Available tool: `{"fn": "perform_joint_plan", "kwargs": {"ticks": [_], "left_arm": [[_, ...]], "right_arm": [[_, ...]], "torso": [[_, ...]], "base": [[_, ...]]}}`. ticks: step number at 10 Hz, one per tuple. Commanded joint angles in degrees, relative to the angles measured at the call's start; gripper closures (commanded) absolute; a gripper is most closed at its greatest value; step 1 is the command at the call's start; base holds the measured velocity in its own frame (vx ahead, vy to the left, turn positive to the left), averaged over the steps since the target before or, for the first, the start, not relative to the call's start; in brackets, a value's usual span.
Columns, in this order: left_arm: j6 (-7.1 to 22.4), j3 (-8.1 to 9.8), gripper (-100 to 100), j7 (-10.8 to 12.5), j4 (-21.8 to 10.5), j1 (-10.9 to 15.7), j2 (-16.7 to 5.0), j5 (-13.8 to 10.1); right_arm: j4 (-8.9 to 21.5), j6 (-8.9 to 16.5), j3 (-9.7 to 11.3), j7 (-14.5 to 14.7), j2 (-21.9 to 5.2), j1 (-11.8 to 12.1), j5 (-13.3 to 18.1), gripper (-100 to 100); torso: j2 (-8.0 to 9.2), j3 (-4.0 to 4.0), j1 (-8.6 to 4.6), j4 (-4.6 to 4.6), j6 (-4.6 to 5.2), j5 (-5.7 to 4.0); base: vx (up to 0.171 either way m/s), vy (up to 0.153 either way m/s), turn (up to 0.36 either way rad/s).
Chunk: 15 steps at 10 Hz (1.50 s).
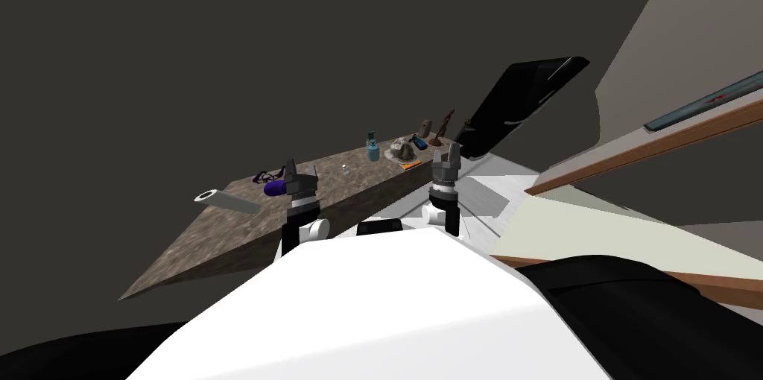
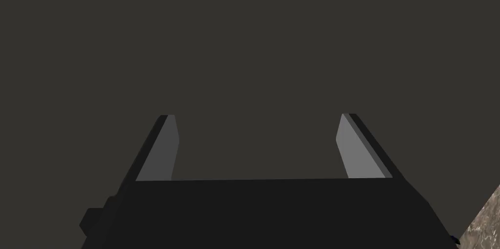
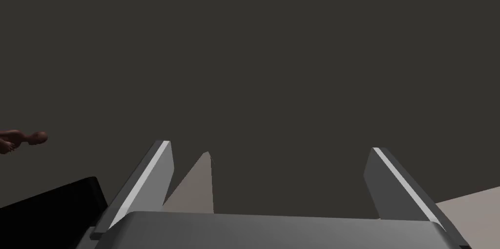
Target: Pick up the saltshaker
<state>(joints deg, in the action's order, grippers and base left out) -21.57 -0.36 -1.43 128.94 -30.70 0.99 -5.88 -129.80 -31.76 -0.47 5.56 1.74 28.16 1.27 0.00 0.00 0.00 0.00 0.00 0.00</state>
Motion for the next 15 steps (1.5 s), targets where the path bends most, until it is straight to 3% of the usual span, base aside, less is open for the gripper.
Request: {"fn": "perform_joint_plan", "kwargs": {"ticks": [1, 6, 7, 11, 12, 14, 15], "left_arm": [[1.5, 0.60, -100, 0.3, -0.6, -0.1, -2.4, -0.8], [8.3, 2.83, -100, 1.5, -3.7, -0.3, -10.8, -5.2], [8.3, 2.83, -100, 1.5, -3.7, -0.3, -11.2, -5.2], [14.1, 4.11, -100, 2.3, -6.9, -0.3, -18.1, -9.3], [14.5, 4.11, -100, 2.3, -6.9, -0.3, -18.3, -9.3], [18.4, 4.82, -100, 2.9, -9.4, -0.2, -22.2, -12.5], [19.1, 4.82, -100, 2.9, -9.4, -0.2, -23.5, -12.5]], "right_arm": [[0.0, 0.0, 0.0, 0.0, 0.0, 0.0, 0.0, 0], [0.0, 0.0, 0.0, 0.0, 0.0, 0.0, 0.0, 0], [0.0, 0.0, 0.0, 0.0, 0.0, 0.0, 0.0, 0], [0.0, 0.0, 0.0, 0.0, 0.0, 0.0, 0.0, 0], [0.0, 0.0, 0.0, 0.0, 0.0, 0.0, 0.0, 0], [0.0, 0.0, 0.0, 0.0, 0.0, 0.0, 0.0, 0], [0.0, 0.0, 0.0, 0.0, 0.0, 0.0, 0.0, 0]], "torso": [[0.00, 0.00, 0.00, 0.00, 0.00, 0.00], [0.15, 0.08, -0.22, 0.03, 0.02, -0.05], [0.13, 0.08, -0.26, 0.03, 0.01, -0.06], [0.09, 0.05, -0.17, 0.02, -0.01, -0.04], [0.05, 0.03, -0.20, 0.01, 0.01, -0.04], [0.03, 0.02, -0.16, 0.01, 0.01, -0.04], [0.02, 0.01, -0.22, 0.01, 0.01, -0.05]], "base": [[-0.029, -0.027, -0.154], [-0.039, -0.061, -0.139], [-0.021, -0.054, -0.059], [-0.016, -0.057, -0.123], [-0.002, -0.044, -0.061], [-0.003, -0.065, -0.146], [0.001, -0.061, -0.085]]}}
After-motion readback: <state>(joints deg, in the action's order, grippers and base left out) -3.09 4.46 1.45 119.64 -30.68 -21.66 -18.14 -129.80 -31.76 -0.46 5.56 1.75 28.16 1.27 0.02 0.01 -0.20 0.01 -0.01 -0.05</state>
